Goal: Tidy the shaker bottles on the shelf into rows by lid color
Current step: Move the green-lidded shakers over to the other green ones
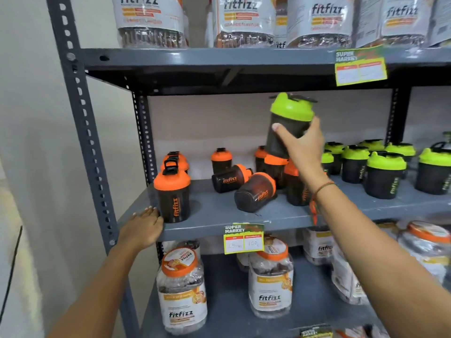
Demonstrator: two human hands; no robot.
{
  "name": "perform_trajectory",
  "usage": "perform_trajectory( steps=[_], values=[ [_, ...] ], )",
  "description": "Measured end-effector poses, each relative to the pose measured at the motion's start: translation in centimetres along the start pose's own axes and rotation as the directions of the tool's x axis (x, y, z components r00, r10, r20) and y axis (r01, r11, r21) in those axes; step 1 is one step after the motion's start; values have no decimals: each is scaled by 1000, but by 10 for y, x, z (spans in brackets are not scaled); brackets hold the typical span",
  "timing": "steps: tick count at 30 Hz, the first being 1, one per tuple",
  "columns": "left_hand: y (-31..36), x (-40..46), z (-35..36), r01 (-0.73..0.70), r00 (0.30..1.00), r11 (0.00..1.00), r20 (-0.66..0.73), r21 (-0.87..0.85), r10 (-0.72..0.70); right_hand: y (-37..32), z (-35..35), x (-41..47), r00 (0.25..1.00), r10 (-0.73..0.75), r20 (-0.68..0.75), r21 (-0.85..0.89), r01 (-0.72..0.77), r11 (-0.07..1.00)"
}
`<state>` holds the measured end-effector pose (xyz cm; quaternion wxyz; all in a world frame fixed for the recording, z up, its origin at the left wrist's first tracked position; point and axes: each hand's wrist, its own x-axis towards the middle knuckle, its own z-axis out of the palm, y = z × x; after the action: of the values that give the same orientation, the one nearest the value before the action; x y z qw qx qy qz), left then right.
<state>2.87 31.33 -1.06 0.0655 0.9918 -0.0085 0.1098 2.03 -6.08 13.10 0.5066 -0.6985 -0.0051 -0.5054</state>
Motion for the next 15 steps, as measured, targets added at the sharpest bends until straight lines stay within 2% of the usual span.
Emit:
perform_trajectory(
  steps=[3,6,12,15],
  values=[
    [0,-1,0,0,1000,1000,-14,2,0,24,-39,19,991,13,-134,-23,-17,1000],
    [0,0,1,-5,1000,1000,-22,-4,5,58,-67,31,974,92,-207,-37,-101,994],
    [-3,3,4,-17,999,1000,-36,-5,17,128,-83,29,953,252,-167,-169,-280,945],
    [-3,4,6,-12,999,1000,-46,6,13,155,-81,20,950,291,-116,-282,-312,907]
  ],
)
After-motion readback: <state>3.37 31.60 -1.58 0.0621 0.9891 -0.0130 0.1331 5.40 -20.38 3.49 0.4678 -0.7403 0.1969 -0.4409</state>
